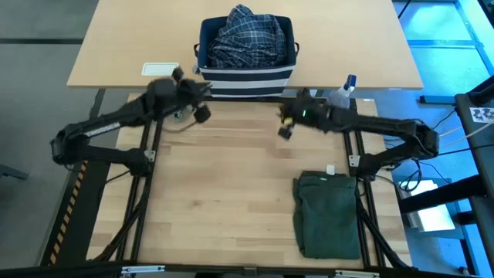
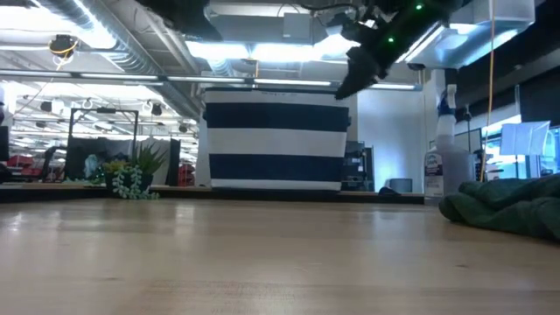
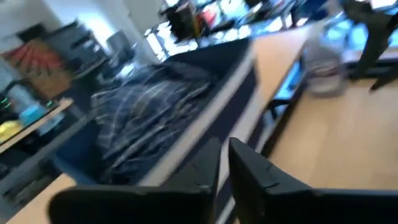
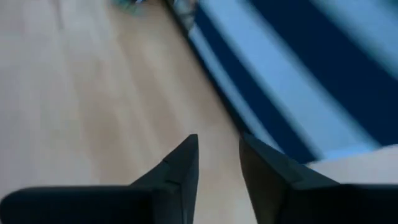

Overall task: Fold Laundry from Bin
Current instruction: Fold the blue checkered pants

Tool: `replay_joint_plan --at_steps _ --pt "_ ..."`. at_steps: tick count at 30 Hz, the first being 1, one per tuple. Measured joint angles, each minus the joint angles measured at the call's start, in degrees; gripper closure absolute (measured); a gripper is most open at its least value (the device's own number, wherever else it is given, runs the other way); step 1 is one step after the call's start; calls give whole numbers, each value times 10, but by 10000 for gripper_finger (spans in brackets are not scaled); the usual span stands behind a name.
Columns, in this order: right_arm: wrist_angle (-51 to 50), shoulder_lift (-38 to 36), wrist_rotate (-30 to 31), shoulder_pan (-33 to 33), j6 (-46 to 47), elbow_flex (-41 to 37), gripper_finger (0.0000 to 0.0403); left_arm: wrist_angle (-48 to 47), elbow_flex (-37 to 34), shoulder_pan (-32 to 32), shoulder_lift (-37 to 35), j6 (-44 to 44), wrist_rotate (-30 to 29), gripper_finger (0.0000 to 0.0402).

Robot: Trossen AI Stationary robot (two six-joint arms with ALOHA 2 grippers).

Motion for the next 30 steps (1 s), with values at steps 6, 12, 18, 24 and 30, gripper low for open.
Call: replay_joint_plan --at_steps 6,12,18,24,30 --pt "32 4 -90 -105 -66 60 272 -45 93 84 116 36 60 288" --pt "56 4 -137 -165 -109 78 271 -79 169 139 207 49 89 225" --pt "58 17 -166 -190 -125 78 271 -106 238 175 269 60 184 187" --pt "55 37 -167 -188 -129 78 271 -158 279 194 324 88 205 174" --pt "55 39 -167 -188 -150 78 271 -172 280 191 339 119 195 186"
